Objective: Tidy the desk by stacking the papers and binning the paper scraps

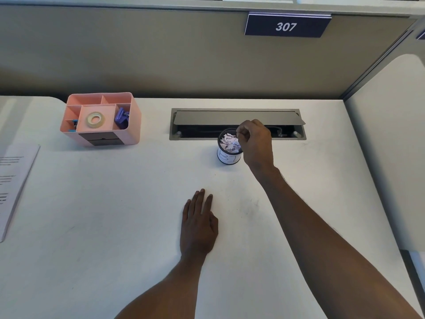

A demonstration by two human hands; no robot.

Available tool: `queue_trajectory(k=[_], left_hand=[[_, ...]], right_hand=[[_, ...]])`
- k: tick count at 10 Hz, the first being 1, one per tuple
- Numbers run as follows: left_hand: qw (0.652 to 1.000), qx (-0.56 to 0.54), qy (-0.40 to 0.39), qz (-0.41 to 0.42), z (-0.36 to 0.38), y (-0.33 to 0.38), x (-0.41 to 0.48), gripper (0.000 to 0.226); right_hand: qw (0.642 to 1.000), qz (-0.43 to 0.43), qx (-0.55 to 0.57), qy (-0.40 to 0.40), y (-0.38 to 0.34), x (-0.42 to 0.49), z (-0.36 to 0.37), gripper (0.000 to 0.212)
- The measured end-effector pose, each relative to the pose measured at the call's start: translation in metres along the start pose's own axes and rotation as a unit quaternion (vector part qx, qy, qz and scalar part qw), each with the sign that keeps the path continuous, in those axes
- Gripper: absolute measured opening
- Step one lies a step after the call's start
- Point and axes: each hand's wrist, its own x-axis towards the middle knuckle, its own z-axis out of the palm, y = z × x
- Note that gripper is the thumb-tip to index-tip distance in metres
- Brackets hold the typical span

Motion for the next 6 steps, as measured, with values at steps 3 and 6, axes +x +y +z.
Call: queue_trajectory(k=[3, 6], left_hand=[[1.000, -0.006, 0.007, 0.010, 0.001, -0.001, -0.002, 0.054], [0.997, -0.062, -0.008, 0.042, 0.001, -0.013, -0.001, 0.056]], right_hand=[[0.999, -0.017, -0.028, -0.006, -0.008, -0.017, -0.002, 0.019], [0.988, -0.012, -0.152, -0.032, -0.020, -0.083, -0.022, 0.009]])
